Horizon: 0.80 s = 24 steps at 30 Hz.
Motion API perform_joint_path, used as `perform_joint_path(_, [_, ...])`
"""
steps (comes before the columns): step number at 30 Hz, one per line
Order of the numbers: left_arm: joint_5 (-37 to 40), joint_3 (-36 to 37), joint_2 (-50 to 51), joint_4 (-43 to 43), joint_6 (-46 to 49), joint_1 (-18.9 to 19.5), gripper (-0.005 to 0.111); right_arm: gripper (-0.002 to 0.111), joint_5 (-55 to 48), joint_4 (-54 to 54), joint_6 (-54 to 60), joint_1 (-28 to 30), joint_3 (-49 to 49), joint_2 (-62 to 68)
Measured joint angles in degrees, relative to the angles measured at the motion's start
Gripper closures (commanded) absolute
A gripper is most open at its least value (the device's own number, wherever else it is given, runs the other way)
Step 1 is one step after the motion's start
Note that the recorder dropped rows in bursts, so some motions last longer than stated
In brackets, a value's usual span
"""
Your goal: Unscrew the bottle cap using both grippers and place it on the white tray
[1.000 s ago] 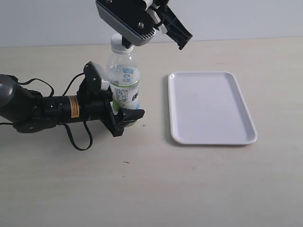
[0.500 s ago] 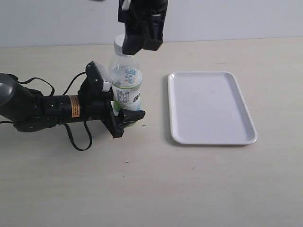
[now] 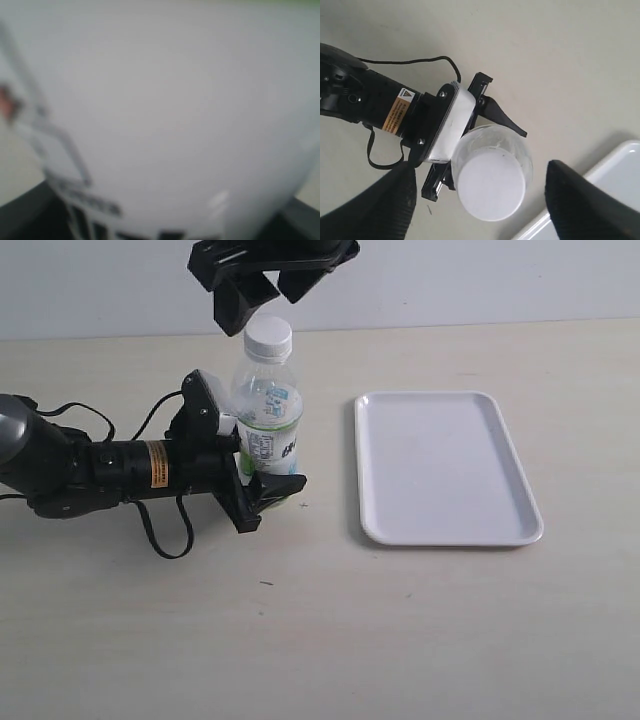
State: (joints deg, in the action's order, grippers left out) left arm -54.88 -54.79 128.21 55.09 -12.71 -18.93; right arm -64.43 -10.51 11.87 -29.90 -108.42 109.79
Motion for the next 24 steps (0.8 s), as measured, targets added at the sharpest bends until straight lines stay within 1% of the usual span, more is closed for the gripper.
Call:
perform_joint_path(8, [0.00,0.00,0.00,0.10,0.00,0.00,0.107,0.039,0.17,1.68,-4.04,0.00,0.00,0.77])
perform_joint_path(14, [0.00,0.00,0.00,0.10,0.00,0.00,0.107,0.040,-0.41,2.72,-4.36,0.00,0.00,1.18])
perform_joint_path(19, [0.00,0.00,0.00,0.10,0.00,0.00,0.107,0.044,-0.52,2.80,-4.51,0.00,0.00,1.27])
perform_joint_path(24, [0.00,0.00,0.00,0.10,0.00,0.00,0.107,0.044,-1.81,2.85,-4.51,0.00,0.00,1.73])
